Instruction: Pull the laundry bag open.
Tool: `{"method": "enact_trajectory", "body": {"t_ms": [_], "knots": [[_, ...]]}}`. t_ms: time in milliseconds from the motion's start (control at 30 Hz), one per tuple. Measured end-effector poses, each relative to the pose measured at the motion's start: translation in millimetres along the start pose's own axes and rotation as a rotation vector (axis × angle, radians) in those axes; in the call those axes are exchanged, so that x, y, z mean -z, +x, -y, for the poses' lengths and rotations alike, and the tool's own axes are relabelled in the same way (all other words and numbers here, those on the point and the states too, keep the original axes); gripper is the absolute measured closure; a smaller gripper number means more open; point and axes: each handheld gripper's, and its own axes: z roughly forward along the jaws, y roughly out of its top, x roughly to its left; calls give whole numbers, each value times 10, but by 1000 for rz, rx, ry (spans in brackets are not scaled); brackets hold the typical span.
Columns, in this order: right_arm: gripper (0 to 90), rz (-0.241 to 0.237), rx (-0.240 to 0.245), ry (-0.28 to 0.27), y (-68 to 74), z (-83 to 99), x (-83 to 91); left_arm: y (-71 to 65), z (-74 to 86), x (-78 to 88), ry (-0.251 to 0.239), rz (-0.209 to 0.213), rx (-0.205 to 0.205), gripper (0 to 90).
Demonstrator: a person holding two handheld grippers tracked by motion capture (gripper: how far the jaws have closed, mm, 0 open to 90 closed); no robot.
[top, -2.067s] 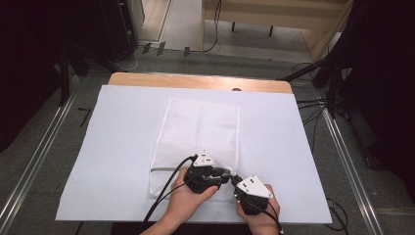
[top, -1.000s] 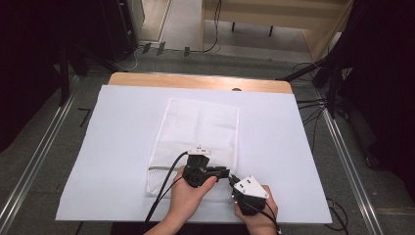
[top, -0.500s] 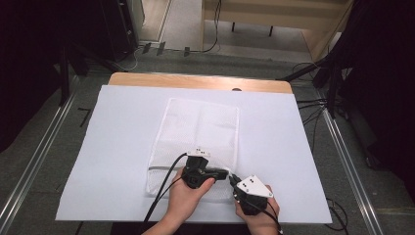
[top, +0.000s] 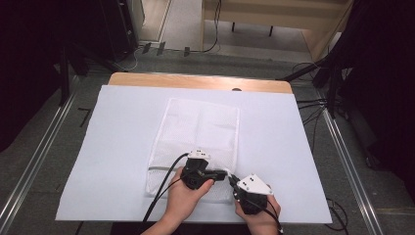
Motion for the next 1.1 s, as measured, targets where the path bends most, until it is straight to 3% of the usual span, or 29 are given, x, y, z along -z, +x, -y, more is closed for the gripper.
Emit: {"method": "enact_trajectory", "body": {"t_ms": [433,467,500,533,567,633,733,833,900,1033,1067,1100], "knots": [[886,-14,15,10,5,-4,-12,44,30,-6,10,-6,-11,878],[887,21,11,-2,-1,-4,8,63,58,17,3,-146,-74,879],[887,21,11,-2,-1,-4,8,63,58,17,3,-146,-74,879],[887,25,4,-10,-31,-12,29,139,84,49,-7,-127,-39,879],[887,29,-37,-29,-133,-28,86,268,121,147,-18,-53,56,879],[887,20,-53,-39,-202,-23,105,268,123,197,-24,-78,34,879],[887,9,-49,-36,-187,-20,91,282,121,309,-28,-100,7,879],[887,24,17,-34,-58,-47,76,351,145,377,-36,-113,15,879],[887,39,30,-34,-47,-51,82,423,190,443,-44,-133,27,879],[887,45,-19,-29,-166,-36,97,528,270,585,-49,-151,40,878],[887,58,-21,-28,-183,-32,100,578,310,685,-55,-185,32,878],[887,58,-21,-28,-183,-32,100,578,310,685,-55,-185,32,878]]}}
